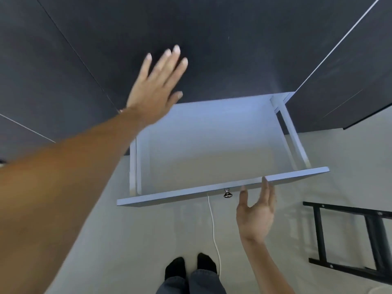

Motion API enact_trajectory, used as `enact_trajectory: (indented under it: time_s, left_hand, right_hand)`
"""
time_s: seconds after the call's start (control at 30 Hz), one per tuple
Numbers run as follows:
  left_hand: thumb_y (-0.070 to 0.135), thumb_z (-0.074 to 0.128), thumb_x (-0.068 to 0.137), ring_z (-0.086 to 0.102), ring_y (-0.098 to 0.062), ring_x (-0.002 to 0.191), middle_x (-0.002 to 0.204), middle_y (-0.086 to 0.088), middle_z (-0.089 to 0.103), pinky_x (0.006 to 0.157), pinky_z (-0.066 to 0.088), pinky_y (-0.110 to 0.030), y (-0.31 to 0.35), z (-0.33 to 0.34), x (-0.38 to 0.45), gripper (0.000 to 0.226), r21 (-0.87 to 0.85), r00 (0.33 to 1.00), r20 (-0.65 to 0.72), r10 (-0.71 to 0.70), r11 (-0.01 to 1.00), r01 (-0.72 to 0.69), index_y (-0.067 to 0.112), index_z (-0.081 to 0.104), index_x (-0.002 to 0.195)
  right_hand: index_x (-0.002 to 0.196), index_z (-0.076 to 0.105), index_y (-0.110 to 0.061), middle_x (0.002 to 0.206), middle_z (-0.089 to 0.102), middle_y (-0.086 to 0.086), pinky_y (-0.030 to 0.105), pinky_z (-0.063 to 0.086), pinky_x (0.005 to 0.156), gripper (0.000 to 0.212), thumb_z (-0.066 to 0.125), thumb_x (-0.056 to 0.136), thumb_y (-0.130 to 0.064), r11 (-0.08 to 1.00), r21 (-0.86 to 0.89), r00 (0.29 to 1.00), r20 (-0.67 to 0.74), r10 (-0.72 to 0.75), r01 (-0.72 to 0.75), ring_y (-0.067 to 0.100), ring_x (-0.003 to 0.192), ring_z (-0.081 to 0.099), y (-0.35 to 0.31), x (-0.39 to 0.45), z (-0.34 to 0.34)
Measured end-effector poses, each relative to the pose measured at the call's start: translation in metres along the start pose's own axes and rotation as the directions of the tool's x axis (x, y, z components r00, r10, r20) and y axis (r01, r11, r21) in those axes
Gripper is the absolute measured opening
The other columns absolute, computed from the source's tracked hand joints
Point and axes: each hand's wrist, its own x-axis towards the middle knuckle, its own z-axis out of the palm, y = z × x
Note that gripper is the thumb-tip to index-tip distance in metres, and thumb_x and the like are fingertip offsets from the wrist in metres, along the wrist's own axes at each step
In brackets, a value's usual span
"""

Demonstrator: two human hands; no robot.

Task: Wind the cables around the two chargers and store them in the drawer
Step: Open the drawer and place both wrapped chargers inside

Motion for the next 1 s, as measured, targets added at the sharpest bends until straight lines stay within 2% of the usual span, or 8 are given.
enact_trajectory:
  time_s: [0.1, 0.17, 0.23, 0.4, 0.5, 0.63, 0.8, 1.0]
  left_hand:
    - [0.045, 0.026, 0.099, 0.008, -0.023, 0.147, 0.160, -0.010, 0.003, 0.117, 0.009, -0.046, 0.021, -0.043, -0.022, 0.067, -0.028, 0.996, 0.087, -0.003, 1.000, 0.006, 0.010, 0.000, 0.150]
    - [0.048, 0.024, 0.100, 0.007, -0.023, 0.147, 0.160, -0.010, 0.003, 0.118, 0.006, -0.043, 0.031, -0.076, -0.035, 0.068, -0.085, 0.987, 0.156, -0.040, 0.995, 0.053, 0.009, 0.002, 0.150]
    - [0.049, 0.024, 0.099, 0.006, -0.024, 0.147, 0.160, -0.009, 0.004, 0.117, 0.001, -0.041, 0.039, -0.112, -0.042, 0.068, -0.149, 0.972, 0.219, -0.081, 0.982, 0.116, 0.010, 0.004, 0.150]
    - [0.049, 0.021, 0.099, 0.002, -0.023, 0.147, 0.160, -0.007, 0.002, 0.114, -0.007, -0.037, 0.052, -0.214, -0.046, 0.066, -0.260, 0.946, 0.279, -0.164, 0.936, 0.239, 0.013, 0.002, 0.151]
    - [0.047, 0.020, 0.100, 0.004, -0.021, 0.147, 0.160, -0.006, 0.003, 0.117, 0.000, -0.039, 0.046, -0.270, -0.036, 0.065, -0.231, 0.958, 0.219, -0.184, 0.944, 0.234, 0.011, 0.001, 0.150]
    - [0.049, 0.017, 0.100, -0.003, -0.021, 0.147, 0.160, -0.007, -0.005, 0.119, 0.002, -0.040, 0.013, -0.327, -0.001, 0.068, -0.152, 0.947, 0.143, -0.288, 0.939, 0.308, 0.009, -0.005, 0.150]
    - [0.048, 0.017, 0.099, -0.002, -0.021, 0.147, 0.160, -0.009, -0.004, 0.119, 0.003, -0.041, -0.048, -0.378, 0.047, 0.068, -0.125, 0.911, 0.073, -0.407, 0.902, 0.413, 0.007, -0.001, 0.150]
    - [0.048, 0.021, 0.099, -0.006, -0.018, 0.147, 0.160, -0.006, -0.005, 0.119, -0.002, -0.041, -0.118, -0.392, 0.070, 0.068, -0.167, 0.860, 0.118, -0.496, 0.844, 0.510, 0.009, -0.003, 0.150]
  right_hand:
    - [0.148, 0.026, -0.015, 0.155, 0.020, 0.017, 0.049, 0.025, 0.112, 0.055, 0.042, 0.098, -0.031, 0.958, -0.213, 0.972, 0.178, -0.153, 0.190, 0.035, 0.142, 0.023, -0.040, 0.020, -0.043]
    - [0.151, 0.013, -0.020, 0.159, 0.006, 0.012, 0.047, 0.009, 0.117, 0.054, 0.026, 0.100, -0.035, 0.903, -0.312, 0.933, 0.295, -0.205, 0.296, 0.029, 0.146, 0.007, -0.078, 0.036, -0.069]
    - [0.151, 0.008, -0.021, 0.160, 0.000, 0.009, 0.046, 0.001, 0.118, 0.056, 0.020, 0.100, -0.039, 0.850, -0.362, 0.908, 0.314, -0.276, 0.383, 0.026, 0.147, -0.002, -0.123, 0.054, -0.095]
    - [0.151, 0.009, -0.018, 0.159, 0.003, 0.010, 0.048, 0.003, 0.117, 0.058, 0.021, 0.100, -0.042, 0.805, -0.394, 0.892, 0.286, -0.351, 0.443, 0.025, 0.147, -0.002, -0.235, 0.082, -0.175]
    - [0.151, 0.008, -0.016, 0.159, 0.002, 0.010, 0.049, 0.003, 0.117, 0.059, 0.023, 0.100, -0.042, 0.791, -0.376, 0.873, 0.285, -0.397, 0.482, 0.025, 0.147, -0.003, -0.284, 0.090, -0.220]
    - [0.151, 0.005, -0.016, 0.159, -0.001, 0.010, 0.048, 0.001, 0.117, 0.058, 0.021, 0.101, -0.042, 0.731, -0.381, 0.821, 0.335, -0.462, 0.566, 0.025, 0.146, -0.007, -0.337, 0.104, -0.263]
    - [0.151, 0.004, -0.014, 0.159, -0.003, 0.013, 0.049, 0.001, 0.117, 0.058, 0.018, 0.101, -0.042, 0.655, -0.427, 0.777, 0.434, -0.456, 0.623, 0.027, 0.146, -0.009, -0.383, 0.126, -0.282]
    - [0.151, 0.003, -0.015, 0.159, -0.005, 0.012, 0.048, -0.001, 0.117, 0.060, 0.018, 0.101, -0.043, 0.612, -0.393, 0.723, 0.466, -0.511, 0.686, 0.025, 0.146, -0.010, -0.451, 0.139, -0.266]
